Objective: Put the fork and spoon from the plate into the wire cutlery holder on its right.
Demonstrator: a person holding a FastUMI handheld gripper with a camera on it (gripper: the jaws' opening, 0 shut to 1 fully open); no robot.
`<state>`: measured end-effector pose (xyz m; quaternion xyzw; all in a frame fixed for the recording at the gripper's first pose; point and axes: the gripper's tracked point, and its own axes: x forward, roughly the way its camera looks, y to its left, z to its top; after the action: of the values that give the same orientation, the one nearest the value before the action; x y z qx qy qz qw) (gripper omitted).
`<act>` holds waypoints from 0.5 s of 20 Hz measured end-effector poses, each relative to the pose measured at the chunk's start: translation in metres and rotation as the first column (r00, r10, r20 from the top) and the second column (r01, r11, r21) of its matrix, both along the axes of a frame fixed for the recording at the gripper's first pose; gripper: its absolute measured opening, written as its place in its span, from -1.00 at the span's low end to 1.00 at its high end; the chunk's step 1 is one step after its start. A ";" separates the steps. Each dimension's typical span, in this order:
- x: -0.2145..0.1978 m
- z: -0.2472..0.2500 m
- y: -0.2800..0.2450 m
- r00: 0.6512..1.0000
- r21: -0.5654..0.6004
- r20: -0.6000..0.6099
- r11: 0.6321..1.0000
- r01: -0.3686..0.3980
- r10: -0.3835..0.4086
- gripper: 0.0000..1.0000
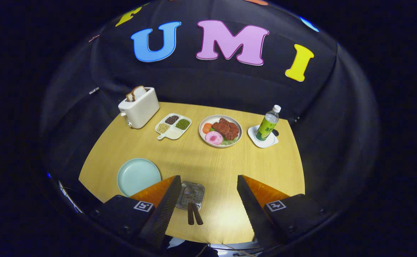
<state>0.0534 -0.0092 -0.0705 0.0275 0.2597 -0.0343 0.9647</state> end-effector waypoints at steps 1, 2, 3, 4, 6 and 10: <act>-0.001 0.010 -0.001 0.998 -0.006 0.055 1.000 -0.003 0.003 0.95; -0.002 0.021 -0.004 0.994 -0.013 0.111 1.000 -0.002 0.004 0.95; -0.005 0.031 -0.006 0.986 -0.015 0.167 1.000 0.000 0.003 0.95; -0.009 0.040 -0.008 0.976 -0.013 0.216 1.000 0.002 0.001 0.95; -0.017 0.055 -0.014 0.955 -0.006 0.296 1.000 0.013 -0.011 0.95; -0.023 0.068 -0.023 0.920 0.009 0.392 1.000 -0.003 -0.001 0.95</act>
<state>0.0302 -0.0324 -0.0022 0.0383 0.0614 -0.0265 0.9970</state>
